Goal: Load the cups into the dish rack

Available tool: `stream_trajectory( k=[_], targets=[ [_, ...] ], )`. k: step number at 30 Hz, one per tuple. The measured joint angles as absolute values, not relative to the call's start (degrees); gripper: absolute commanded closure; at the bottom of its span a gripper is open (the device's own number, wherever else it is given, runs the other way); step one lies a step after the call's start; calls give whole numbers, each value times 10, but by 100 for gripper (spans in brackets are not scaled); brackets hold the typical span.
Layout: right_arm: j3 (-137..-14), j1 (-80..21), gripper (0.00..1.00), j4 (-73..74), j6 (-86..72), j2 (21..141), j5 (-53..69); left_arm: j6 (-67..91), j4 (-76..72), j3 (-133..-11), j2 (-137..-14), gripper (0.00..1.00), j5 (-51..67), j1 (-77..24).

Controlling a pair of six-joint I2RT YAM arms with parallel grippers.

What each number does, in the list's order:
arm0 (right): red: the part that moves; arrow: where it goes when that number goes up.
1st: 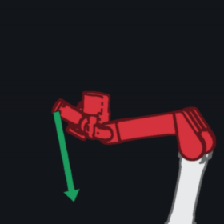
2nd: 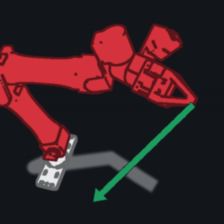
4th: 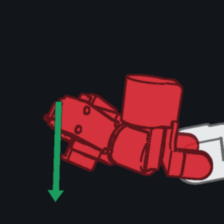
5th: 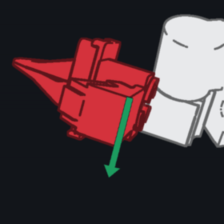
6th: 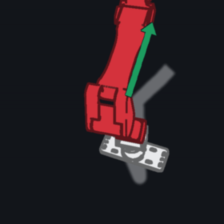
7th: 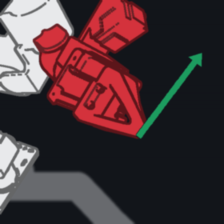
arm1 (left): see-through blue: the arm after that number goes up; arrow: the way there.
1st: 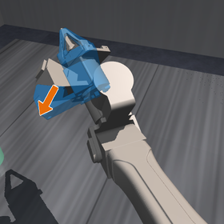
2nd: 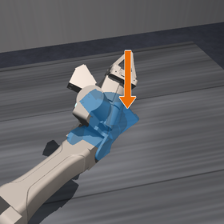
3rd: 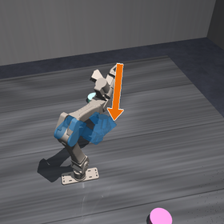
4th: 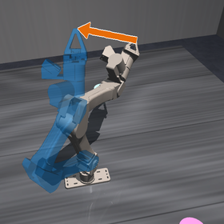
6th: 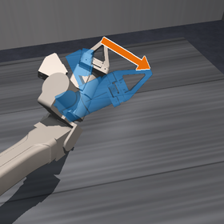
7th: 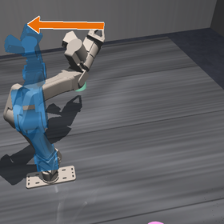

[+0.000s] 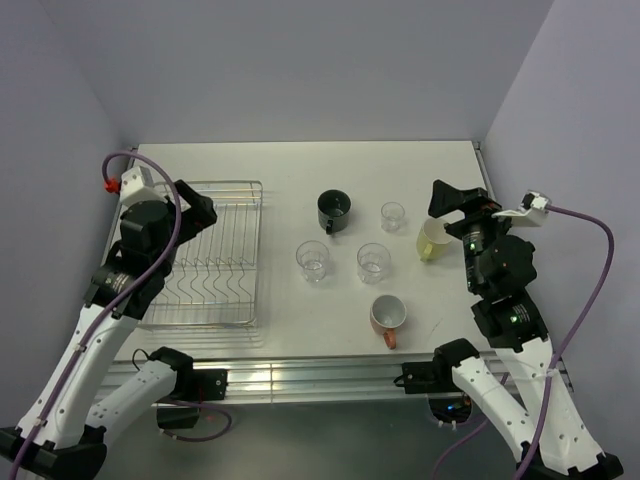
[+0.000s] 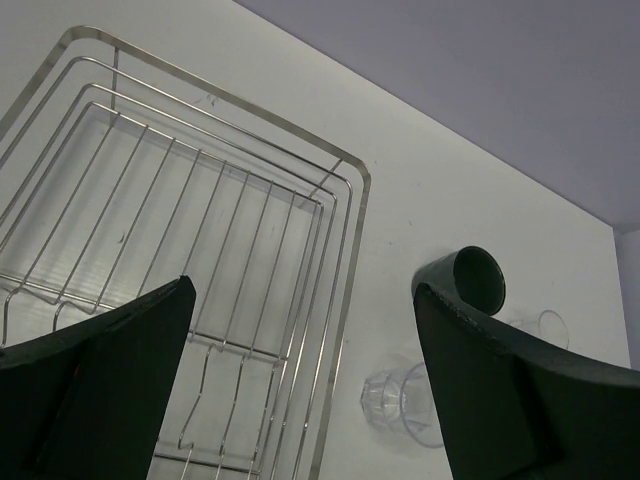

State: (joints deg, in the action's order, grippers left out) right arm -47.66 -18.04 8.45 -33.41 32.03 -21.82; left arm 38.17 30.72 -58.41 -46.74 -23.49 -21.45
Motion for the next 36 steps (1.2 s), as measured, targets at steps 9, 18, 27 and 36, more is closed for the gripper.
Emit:
stream_trajectory(
  k=[9, 18, 27, 36],
  targets=[
    [-488, -180, 0, 130, -328, 368, -228, 372, 306, -579, -449, 1, -256, -215],
    [-526, -203, 8, 160, -308, 472, -151, 341, 283, -543, -429, 1, -253, -215],
    [-579, -374, 17, 178, -291, 620, -140, 320, 274, -542, -428, 1, -235, -215],
    [-628, -479, 40, 185, -274, 774, -161, 321, 287, -542, -434, 1, -243, -215]
  ],
)
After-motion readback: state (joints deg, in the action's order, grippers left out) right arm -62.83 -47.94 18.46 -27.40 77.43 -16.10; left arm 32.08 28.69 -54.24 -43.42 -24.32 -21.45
